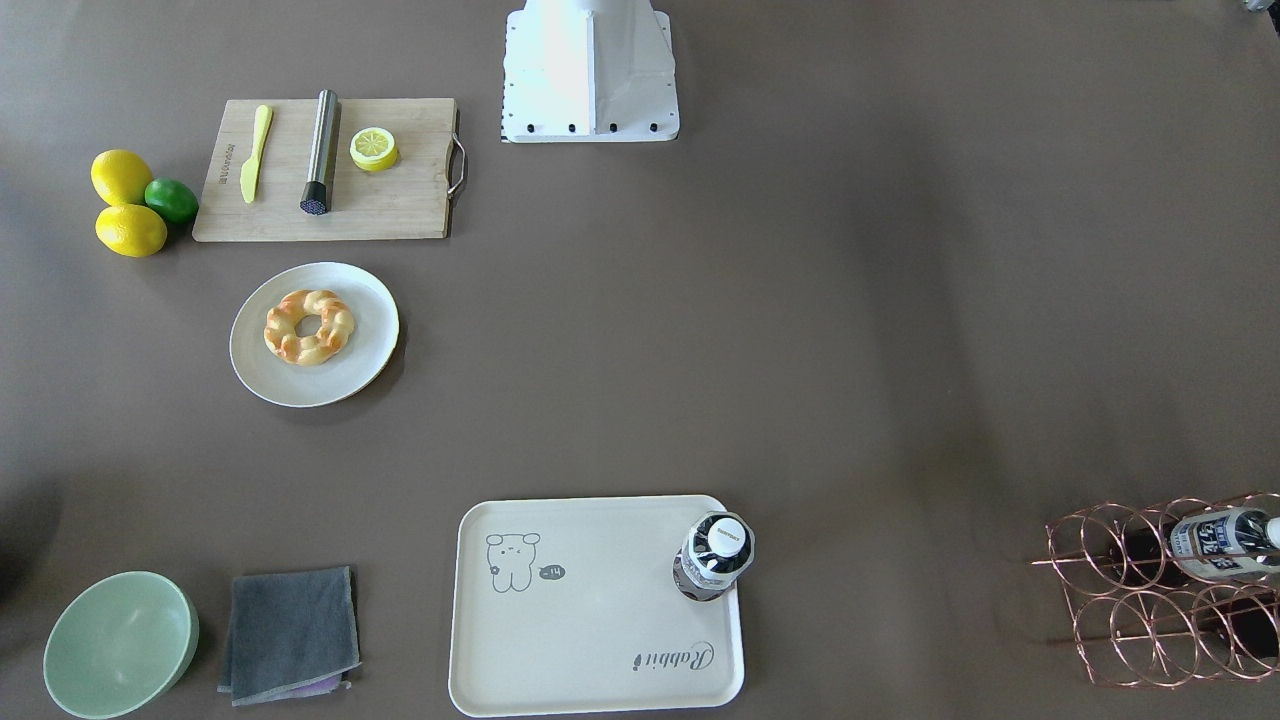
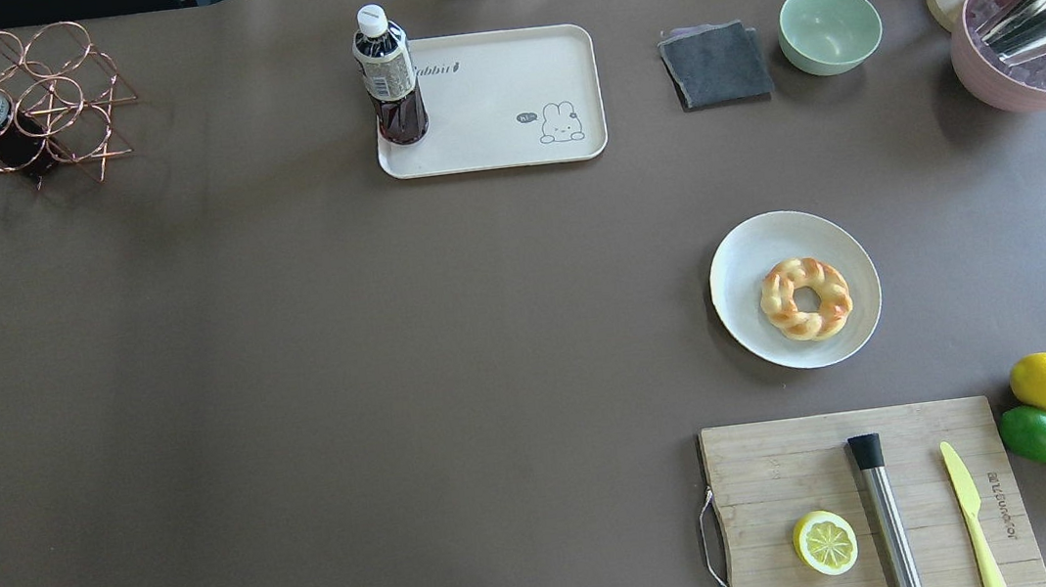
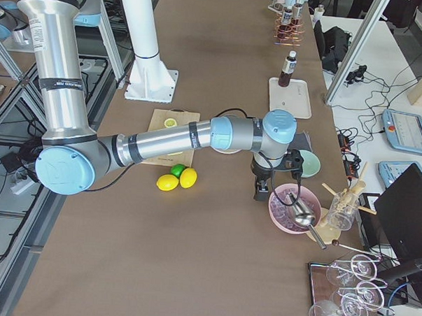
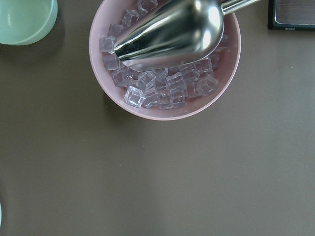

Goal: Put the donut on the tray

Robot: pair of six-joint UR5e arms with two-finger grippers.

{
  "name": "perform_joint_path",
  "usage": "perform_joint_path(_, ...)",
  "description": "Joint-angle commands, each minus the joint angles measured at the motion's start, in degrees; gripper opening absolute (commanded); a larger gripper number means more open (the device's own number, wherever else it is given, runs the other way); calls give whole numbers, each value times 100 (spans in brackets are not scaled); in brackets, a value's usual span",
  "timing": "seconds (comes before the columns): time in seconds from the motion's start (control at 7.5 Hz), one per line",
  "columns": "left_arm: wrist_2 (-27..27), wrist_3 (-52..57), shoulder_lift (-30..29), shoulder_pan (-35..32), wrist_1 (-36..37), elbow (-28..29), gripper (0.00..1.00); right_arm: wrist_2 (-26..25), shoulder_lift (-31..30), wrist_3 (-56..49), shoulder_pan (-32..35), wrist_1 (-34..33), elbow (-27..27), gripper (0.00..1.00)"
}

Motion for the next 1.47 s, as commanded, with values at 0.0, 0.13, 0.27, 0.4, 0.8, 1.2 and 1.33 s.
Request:
perform_joint_path(0.0,1,1,19,0,-1,3,98,-34,-149,-9,17,0,-22,100)
perform_joint_path(0.13,1,1,19,0,-1,3,98,-42,-272,-9,43,0,-13,100)
perform_joint_path(0.27,1,1,19,0,-1,-14,98,-43,-342,-18,78,0,-13,100)
perform_joint_path(0.4,10,1,19,0,-1,-14,98,-43,-352,-18,87,0,-13,100)
perform_joint_path(0.8,10,1,19,0,-1,-14,98,-34,-352,-9,87,0,-13,100)
perform_joint_path(1.2,10,-8,-17,0,-1,-14,98,-16,-352,-9,96,0,-22,100)
perform_joint_path(1.33,10,-8,-43,9,-1,-5,98,-16,-352,-18,96,0,-39,100)
